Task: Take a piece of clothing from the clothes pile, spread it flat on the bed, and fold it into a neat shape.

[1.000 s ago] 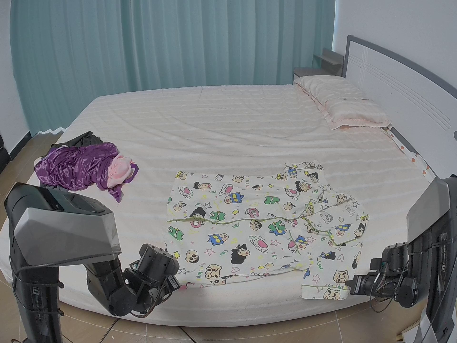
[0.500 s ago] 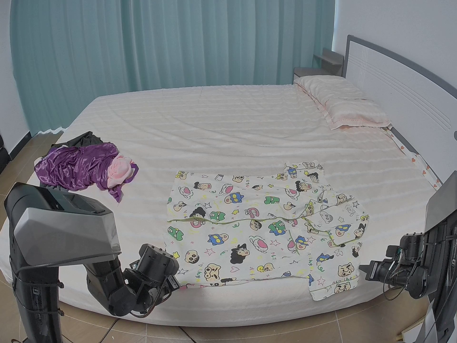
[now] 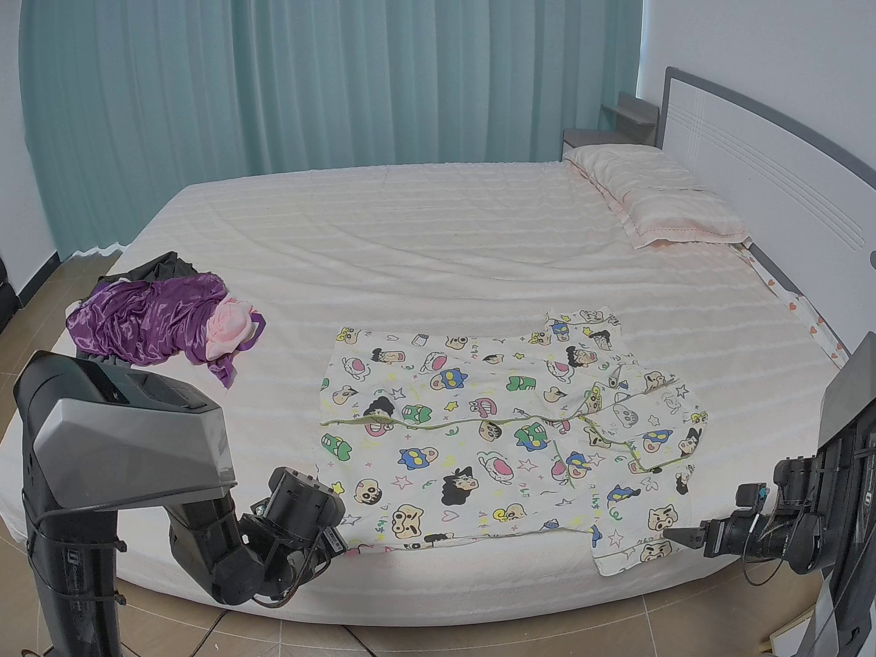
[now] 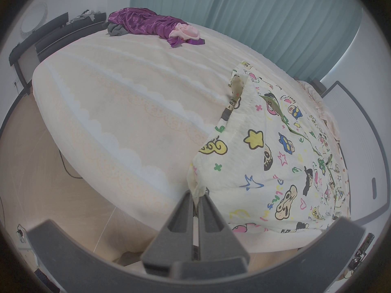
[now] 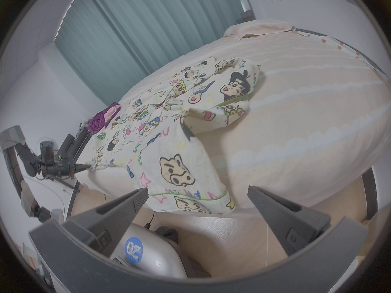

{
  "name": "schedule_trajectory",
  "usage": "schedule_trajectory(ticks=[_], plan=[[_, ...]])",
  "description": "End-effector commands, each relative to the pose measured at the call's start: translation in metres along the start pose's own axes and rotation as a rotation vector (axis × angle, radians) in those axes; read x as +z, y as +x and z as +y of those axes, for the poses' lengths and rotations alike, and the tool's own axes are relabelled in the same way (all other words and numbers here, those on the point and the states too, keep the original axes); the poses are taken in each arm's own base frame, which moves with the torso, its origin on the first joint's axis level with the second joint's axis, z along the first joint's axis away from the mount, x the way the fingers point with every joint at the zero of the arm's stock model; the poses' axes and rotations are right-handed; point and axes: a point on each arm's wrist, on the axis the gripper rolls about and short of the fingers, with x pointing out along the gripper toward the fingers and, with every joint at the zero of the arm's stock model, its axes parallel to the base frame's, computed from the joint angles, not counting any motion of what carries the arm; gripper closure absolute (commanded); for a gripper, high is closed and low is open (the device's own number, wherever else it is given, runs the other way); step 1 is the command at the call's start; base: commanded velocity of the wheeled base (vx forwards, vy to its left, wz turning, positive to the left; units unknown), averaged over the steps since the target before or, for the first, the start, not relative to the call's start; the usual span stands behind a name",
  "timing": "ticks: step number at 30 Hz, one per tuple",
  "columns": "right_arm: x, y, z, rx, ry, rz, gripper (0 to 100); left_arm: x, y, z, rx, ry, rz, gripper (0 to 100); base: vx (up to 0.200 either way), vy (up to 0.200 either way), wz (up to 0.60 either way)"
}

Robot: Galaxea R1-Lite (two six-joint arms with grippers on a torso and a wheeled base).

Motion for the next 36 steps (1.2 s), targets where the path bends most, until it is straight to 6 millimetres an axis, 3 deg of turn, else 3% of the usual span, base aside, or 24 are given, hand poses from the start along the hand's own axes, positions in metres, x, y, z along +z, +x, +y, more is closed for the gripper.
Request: schedule_trajectory(ticks=[1, 36], plan=[[-0.009, 0.01, 0.005, 0.037, -0.016, 0.053, 0, 0.0, 0.0, 0.0, -0.002, 0.001, 0.002, 100, 0.0, 0.0, 0.0], [-0.007, 0.029, 0.0, 0.053, -0.047, 0.04, 0, -0.005, 0.006, 0.003, 0.017, 0.011, 0.018, 100, 0.0, 0.0, 0.0]])
